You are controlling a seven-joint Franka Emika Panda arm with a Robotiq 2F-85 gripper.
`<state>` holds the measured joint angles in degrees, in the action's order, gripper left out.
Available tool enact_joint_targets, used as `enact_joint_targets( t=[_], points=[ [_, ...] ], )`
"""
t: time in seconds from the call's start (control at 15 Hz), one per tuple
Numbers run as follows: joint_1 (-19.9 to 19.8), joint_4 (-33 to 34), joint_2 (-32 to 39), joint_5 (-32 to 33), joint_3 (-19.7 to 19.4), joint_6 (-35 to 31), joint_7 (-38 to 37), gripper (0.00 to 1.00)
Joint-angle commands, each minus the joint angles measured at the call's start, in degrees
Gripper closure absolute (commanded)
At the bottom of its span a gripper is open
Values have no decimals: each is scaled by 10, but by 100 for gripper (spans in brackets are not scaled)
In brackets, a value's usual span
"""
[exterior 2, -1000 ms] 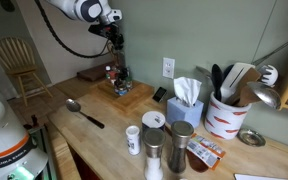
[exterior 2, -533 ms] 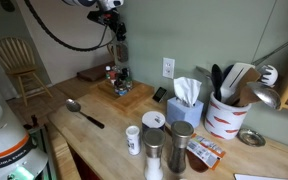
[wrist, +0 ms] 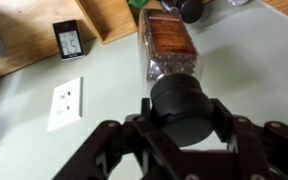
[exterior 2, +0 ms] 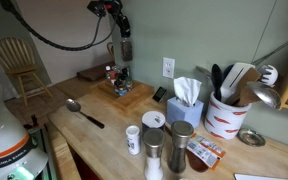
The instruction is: Remove the black paper bottle from the box
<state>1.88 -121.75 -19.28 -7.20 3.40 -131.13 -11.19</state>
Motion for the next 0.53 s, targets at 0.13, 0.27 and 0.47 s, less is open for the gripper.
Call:
enact_joint_targets(
  t=[0.13, 0.27, 0.47],
  points=[
    [-55, -72, -42, 26, -11, -9, -74, 66],
    [-74, -102, -49, 37, -12, -14, -105, 66],
    [-104, -157, -70, 56, -7, -29, -166, 66]
  ],
)
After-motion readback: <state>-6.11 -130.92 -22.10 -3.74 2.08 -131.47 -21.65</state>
